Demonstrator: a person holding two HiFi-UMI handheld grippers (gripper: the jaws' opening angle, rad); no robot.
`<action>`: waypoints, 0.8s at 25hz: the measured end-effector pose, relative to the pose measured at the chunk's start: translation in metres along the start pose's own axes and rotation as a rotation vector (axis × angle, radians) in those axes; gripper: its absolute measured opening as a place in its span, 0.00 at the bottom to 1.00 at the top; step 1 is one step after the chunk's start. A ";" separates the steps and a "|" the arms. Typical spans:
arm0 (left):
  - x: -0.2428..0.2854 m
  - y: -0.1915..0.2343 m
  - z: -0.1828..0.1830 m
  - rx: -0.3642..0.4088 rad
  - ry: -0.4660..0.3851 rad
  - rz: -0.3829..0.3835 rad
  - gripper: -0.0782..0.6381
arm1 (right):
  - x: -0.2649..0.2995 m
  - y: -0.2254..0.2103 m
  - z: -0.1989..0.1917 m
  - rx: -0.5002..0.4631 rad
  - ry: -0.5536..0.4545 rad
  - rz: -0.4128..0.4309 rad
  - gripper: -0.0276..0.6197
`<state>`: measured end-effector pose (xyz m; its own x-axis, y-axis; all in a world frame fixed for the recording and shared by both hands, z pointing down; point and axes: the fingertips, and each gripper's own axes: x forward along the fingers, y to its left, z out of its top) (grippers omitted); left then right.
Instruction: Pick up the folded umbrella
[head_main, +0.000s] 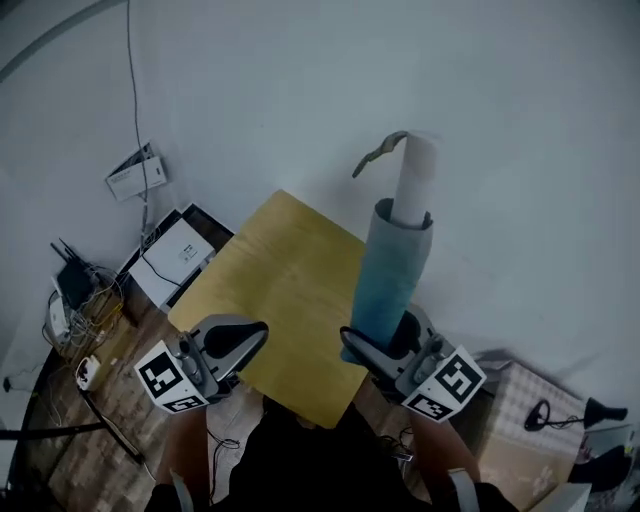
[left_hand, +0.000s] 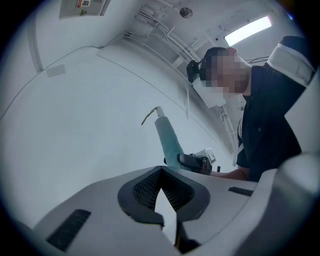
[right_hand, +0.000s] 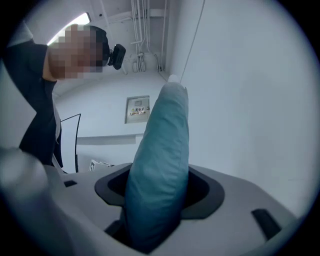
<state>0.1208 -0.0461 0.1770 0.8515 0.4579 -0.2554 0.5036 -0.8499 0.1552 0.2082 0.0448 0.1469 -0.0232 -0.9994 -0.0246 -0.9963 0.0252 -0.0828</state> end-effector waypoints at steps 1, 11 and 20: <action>0.008 -0.002 0.001 0.002 0.005 -0.032 0.12 | -0.012 0.002 0.005 0.001 -0.018 -0.023 0.47; 0.069 -0.088 0.014 0.055 0.002 -0.195 0.12 | -0.140 0.018 0.037 0.035 -0.192 -0.101 0.48; 0.076 -0.215 -0.022 0.005 0.052 -0.236 0.12 | -0.241 0.075 0.031 0.064 -0.297 0.013 0.48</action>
<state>0.0799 0.1769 0.1450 0.7164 0.6571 -0.2345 0.6893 -0.7186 0.0922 0.1413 0.2886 0.1157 -0.0010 -0.9488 -0.3159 -0.9885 0.0486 -0.1431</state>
